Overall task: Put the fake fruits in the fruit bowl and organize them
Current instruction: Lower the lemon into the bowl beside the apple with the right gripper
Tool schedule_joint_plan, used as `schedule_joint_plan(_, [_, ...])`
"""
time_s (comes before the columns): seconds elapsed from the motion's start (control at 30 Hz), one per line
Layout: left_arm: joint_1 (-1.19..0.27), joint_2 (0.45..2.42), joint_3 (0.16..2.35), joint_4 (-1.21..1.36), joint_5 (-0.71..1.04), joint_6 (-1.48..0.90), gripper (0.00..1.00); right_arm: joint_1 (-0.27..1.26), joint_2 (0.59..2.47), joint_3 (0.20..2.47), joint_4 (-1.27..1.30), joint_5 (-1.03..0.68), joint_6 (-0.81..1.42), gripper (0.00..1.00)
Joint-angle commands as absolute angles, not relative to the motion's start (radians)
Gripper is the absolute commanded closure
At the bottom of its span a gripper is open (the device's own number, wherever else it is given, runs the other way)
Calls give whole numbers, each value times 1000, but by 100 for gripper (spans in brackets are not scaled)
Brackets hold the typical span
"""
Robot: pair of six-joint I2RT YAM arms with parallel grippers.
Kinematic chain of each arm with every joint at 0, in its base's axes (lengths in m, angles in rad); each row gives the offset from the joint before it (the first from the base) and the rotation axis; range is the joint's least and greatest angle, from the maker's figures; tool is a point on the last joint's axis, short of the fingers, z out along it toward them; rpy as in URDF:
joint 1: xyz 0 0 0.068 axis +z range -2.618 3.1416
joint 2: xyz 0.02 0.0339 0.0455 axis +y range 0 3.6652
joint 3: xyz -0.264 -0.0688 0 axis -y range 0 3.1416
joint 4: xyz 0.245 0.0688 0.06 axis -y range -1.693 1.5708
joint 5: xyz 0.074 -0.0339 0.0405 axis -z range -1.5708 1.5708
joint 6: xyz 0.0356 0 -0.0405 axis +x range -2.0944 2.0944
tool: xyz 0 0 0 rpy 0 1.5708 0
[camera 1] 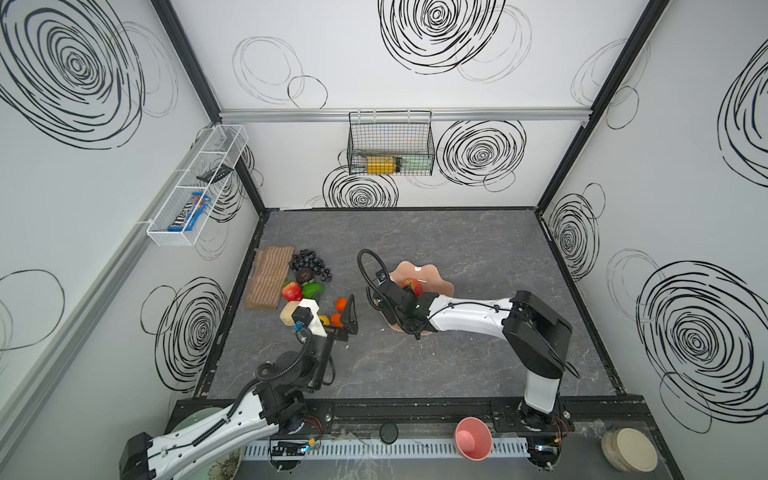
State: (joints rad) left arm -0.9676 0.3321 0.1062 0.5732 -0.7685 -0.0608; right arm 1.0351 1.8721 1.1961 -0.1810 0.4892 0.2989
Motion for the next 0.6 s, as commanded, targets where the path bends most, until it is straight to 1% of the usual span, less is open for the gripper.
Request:
schedule_joint_plan(0.0, [-962,334,104,600,-783,-61,4,1032,1877,1229,-204,503,307,34])
schedule_joint_plan(0.4, [-957,351,106,607,-776,-67,4,1032,1871,1250,-217,496,307,22])
schedule_joint_plan(0.57, [-941,415,129,602,-749,-96,4,1031,1853,1287,-246,462,313,17])
